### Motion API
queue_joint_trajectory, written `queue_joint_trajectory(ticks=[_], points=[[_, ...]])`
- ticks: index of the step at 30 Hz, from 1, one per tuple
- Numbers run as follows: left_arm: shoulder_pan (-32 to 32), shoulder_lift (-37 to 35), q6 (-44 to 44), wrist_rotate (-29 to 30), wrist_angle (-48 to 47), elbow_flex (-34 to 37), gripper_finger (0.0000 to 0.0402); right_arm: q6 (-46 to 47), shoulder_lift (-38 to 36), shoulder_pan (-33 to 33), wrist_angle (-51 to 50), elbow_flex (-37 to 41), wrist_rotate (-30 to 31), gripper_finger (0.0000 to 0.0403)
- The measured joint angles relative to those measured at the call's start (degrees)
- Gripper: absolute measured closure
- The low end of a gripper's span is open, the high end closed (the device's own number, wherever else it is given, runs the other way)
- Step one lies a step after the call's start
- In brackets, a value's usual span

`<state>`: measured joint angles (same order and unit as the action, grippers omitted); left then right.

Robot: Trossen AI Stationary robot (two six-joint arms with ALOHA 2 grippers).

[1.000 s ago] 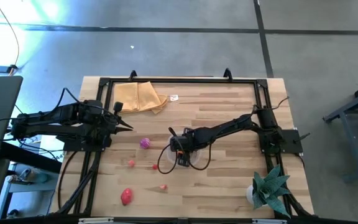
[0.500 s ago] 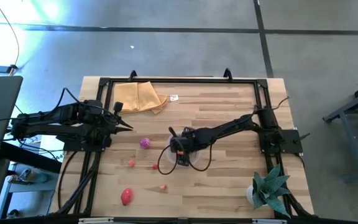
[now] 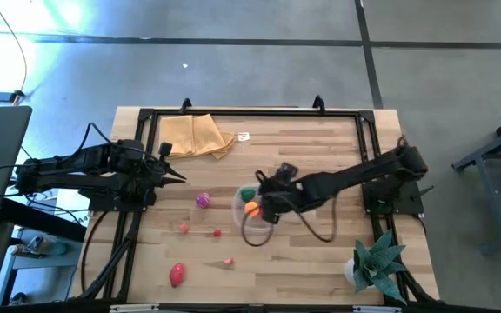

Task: Pick and placing Produce into tupperware
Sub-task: Put the violet onion into the transparent bin

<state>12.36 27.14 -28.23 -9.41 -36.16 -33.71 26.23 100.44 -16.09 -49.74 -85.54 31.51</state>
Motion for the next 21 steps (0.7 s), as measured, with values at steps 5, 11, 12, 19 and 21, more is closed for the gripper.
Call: queue_joint_trajectory(ticks=[5,11,12,19,21], points=[[0.0,0.0,-0.01,0.0,0.0,0.0,0.0378,7.27,-4.87,-4.41,-10.29,0.15,8.91,0.0094],[0.0,0.0,-0.02,-0.02,0.0,0.0,0.0378,16.83,-7.48,-9.03,-19.45,1.04,14.22,0.0151],[0.0,-0.02,0.0,-0.02,0.0,0.0,0.0378,17.31,-8.28,-9.64,-18.9,2.33,15.09,0.0161],[0.0,0.0,0.0,-0.02,0.0,0.0,0.0378,14.7,-23.19,-8.64,6.08,27.1,16.03,0.0208],[0.0,0.0,0.0,0.0,0.02,0.0,0.0378,9.43,-29.21,-5.61,17.46,35.0,13.43,0.0213]])
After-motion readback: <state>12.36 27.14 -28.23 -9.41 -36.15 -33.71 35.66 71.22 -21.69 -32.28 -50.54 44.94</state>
